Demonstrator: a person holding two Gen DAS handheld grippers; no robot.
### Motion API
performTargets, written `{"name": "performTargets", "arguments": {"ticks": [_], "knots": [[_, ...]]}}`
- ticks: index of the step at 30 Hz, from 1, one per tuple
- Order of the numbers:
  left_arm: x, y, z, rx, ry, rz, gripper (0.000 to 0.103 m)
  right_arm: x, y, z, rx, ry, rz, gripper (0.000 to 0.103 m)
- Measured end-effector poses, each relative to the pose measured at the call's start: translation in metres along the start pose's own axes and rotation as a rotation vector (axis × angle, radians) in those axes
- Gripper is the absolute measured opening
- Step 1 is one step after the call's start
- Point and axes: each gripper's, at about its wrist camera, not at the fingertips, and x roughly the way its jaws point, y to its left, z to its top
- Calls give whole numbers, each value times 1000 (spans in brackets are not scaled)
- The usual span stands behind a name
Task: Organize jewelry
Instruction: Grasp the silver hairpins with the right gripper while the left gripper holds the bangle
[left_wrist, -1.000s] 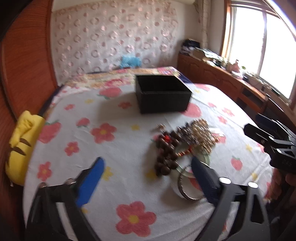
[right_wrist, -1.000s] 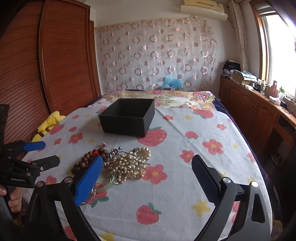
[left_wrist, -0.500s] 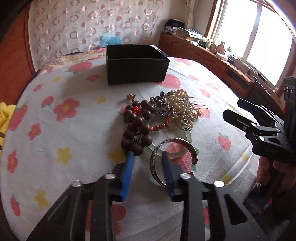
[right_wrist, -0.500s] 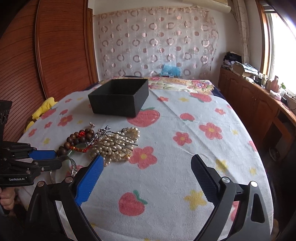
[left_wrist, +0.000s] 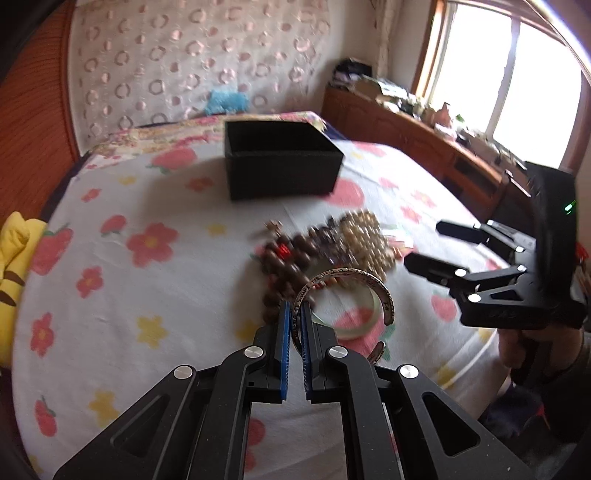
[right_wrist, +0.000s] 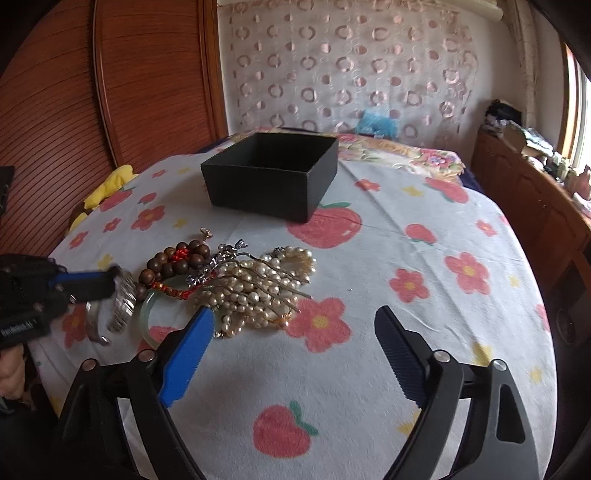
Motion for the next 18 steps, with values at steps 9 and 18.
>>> {"name": "performTargets", "arguments": {"ticks": [9,18], "knots": [[-2,8,0,-26,-12,14,5,21,5,15,13,44,86,86],[-4,6,-2,-7,-13,17,5,26,17,13,-101,64,49,78]]}}
